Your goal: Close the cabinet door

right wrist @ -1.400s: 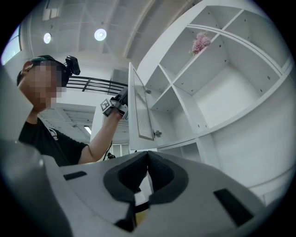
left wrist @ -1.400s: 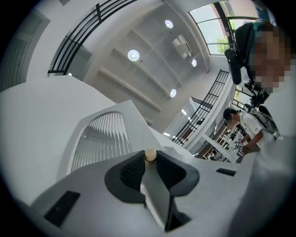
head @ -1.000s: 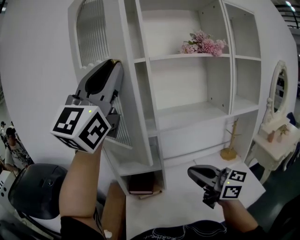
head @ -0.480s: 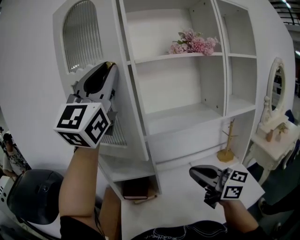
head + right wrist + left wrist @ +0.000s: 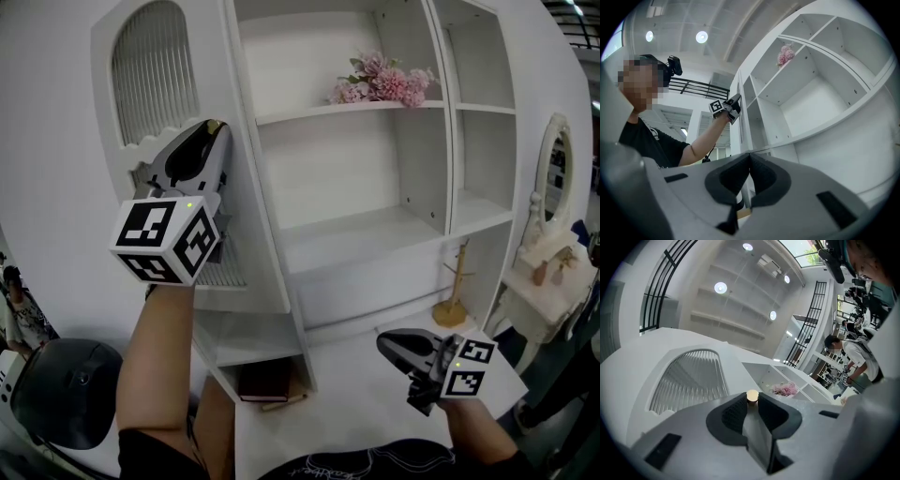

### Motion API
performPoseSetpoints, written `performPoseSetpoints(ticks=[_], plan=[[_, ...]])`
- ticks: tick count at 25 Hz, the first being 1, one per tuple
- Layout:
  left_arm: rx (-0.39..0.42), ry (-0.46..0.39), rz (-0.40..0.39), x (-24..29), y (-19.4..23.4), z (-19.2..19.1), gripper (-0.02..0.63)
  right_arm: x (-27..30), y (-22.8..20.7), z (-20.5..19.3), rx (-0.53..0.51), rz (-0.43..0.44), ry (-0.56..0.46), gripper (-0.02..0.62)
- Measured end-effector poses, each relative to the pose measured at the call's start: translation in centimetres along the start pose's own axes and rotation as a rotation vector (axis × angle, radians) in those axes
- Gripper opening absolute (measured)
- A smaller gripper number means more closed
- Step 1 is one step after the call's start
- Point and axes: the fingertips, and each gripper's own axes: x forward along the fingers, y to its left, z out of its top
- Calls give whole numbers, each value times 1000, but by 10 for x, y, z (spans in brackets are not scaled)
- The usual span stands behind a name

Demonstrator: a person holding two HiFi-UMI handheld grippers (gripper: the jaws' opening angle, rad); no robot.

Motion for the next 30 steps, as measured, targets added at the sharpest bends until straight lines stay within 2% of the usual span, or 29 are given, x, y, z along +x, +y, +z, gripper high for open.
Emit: performPoseSetpoints(ticks=[11,30], plan=[[71,46,50,26,4,-26,75,-7,-26,3,-5,0,-5,6],[184,107,114,58,15,-65,77,4,-66,-9,27,60,-9,6]])
